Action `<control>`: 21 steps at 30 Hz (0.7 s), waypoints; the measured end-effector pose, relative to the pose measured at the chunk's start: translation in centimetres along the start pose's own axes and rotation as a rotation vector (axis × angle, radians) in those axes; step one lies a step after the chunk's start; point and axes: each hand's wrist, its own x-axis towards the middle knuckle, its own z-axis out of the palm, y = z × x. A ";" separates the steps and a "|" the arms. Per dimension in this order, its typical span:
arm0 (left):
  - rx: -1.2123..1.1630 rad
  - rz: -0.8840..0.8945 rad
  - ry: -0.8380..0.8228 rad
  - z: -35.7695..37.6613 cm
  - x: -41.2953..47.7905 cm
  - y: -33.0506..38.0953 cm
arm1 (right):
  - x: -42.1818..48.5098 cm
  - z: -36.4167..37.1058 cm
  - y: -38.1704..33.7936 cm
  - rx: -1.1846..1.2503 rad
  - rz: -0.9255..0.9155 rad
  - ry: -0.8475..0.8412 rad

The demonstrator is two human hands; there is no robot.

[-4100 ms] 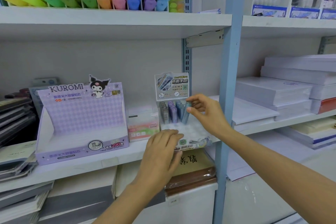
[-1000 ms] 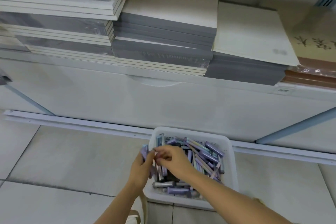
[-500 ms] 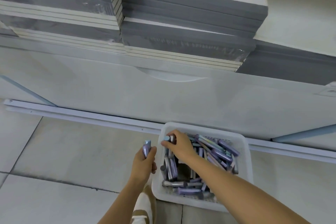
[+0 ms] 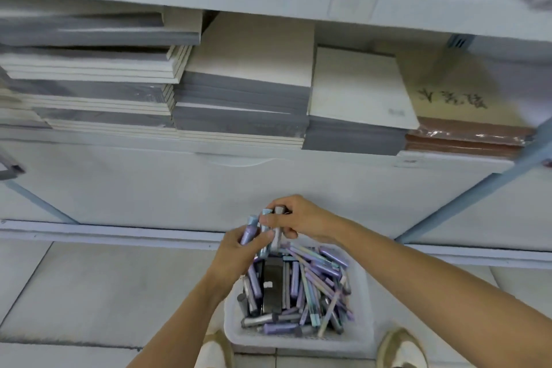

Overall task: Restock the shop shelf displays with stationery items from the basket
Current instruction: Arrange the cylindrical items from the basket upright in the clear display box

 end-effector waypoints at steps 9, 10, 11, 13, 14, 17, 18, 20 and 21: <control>-0.177 0.227 -0.126 2.5 -3.2 10.6 | -9.1 -2.7 -9.2 0.068 -0.339 0.446; -0.207 0.254 -0.133 2.9 -3.5 11.7 | -10.1 -3.0 -10.1 0.091 -0.362 0.484; -0.225 0.278 -0.138 3.4 -3.9 13.0 | -11.1 -3.3 -11.0 0.107 -0.383 0.502; -0.202 0.325 -0.117 4.4 -4.6 15.5 | -13.0 -3.9 -12.6 0.118 -0.419 0.505; -0.178 0.352 -0.104 4.8 -5.0 16.8 | -13.9 -4.2 -13.2 0.117 -0.431 0.498; -0.167 0.412 -0.053 6.0 -5.7 20.4 | -16.6 -5.3 -14.7 0.113 -0.478 0.443; -0.171 0.425 -0.038 6.4 -5.8 21.5 | -17.4 -5.6 -15.1 0.109 -0.496 0.420; -0.166 0.451 -0.035 7.3 -6.1 23.7 | -19.1 -6.4 -16.1 0.072 -0.521 0.369; -0.154 0.463 -0.048 7.8 -6.4 24.8 | -19.9 -6.9 -16.7 0.032 -0.527 0.352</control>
